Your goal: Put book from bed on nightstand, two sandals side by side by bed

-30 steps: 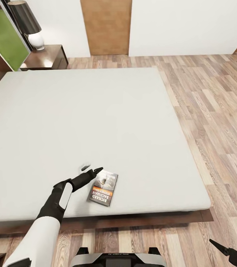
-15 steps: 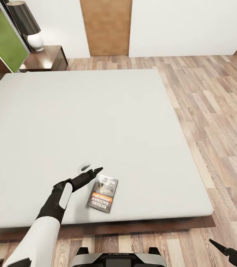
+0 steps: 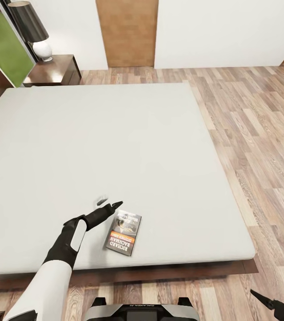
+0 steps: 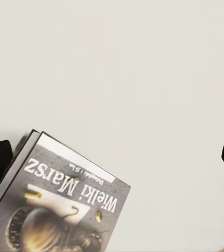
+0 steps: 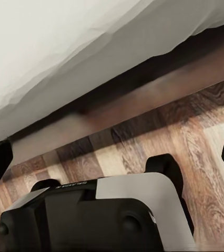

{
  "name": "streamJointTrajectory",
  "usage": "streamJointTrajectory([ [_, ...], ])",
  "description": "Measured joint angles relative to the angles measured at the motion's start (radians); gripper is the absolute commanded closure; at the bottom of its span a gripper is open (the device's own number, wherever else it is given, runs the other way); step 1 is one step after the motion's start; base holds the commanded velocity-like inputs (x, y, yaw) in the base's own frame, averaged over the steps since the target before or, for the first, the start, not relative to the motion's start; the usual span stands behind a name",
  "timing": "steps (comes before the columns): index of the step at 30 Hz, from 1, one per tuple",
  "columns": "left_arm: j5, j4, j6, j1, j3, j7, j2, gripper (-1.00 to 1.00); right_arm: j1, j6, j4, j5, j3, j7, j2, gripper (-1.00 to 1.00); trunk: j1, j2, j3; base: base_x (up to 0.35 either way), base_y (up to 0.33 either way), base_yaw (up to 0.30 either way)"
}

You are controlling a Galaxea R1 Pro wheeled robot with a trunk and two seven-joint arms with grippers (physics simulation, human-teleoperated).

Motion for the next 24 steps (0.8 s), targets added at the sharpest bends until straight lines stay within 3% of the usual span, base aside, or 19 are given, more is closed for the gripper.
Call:
streamJointTrajectory([
  [8, 0.000, 0.000, -0.001, 0.000, 0.000, 0.033, 0.000, -1.00, 0.000, 0.000, 0.000, 0.038, -0.001, 0.000, 0.000, -1.00, 0.000, 0.000, 0.000, 0.000, 0.000, 0.000],
  [24, 0.001, 0.000, -0.002, 0.000, -0.001, 0.035, 0.000, -1.00, 0.000, 0.000, 0.000, 0.040, -0.001, 0.000, -0.001, -1.00, 0.008, -0.014, -0.006, 0.000, 0.000, 0.000],
])
